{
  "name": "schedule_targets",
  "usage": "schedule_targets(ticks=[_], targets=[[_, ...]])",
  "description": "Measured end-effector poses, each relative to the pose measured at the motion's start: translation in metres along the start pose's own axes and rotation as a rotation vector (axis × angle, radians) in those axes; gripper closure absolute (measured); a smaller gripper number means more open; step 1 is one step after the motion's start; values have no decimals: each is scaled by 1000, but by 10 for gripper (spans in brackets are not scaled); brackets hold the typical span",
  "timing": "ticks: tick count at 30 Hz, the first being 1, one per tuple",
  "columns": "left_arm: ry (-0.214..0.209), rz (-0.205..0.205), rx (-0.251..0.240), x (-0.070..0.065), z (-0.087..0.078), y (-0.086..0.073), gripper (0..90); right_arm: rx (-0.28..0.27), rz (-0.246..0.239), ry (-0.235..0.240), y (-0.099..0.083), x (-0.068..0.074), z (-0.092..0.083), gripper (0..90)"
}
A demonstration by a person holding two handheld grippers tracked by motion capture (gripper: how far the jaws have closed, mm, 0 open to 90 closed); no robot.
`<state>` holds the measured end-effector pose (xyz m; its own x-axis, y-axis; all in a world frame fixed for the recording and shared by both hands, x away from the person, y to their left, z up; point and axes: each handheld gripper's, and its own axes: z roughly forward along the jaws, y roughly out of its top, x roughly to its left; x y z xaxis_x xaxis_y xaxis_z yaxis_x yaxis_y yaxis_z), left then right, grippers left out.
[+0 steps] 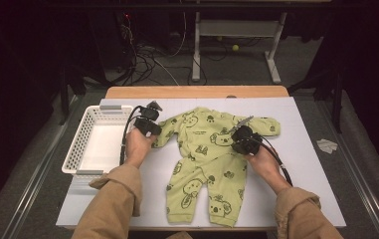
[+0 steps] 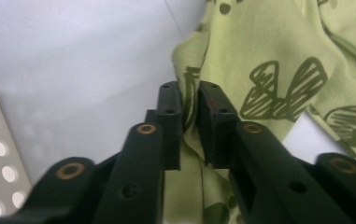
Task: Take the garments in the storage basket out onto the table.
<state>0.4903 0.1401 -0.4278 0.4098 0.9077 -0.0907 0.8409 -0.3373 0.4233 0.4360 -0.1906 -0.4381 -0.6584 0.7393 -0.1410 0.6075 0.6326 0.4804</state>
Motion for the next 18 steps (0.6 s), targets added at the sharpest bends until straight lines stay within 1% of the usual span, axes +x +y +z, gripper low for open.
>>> schedule_targets(ticks=[2,4,5,8,11,14,15,18], targets=[[-9,12,-31,-4,-3,1,682,-26,19,6,0,-5,-5,900],[-35,20,-59,-8,-7,1,656,-43,46,8,-1,-10,-9,900],[-49,34,-76,-11,-10,1,653,-47,59,9,-1,-13,-10,900],[-69,62,-103,-19,-15,2,651,-41,83,-4,-3,-20,-10,872],[-96,85,-116,-26,-19,2,651,-43,105,-12,-4,-23,-10,854],[-135,88,-127,-30,-20,2,651,-40,122,-22,-5,-26,-8,830],[-151,91,-124,-31,-19,2,651,-39,126,-22,-5,-27,-7,817],[-190,110,-90,-36,-13,3,638,-34,143,-28,-3,-30,-3,787]])
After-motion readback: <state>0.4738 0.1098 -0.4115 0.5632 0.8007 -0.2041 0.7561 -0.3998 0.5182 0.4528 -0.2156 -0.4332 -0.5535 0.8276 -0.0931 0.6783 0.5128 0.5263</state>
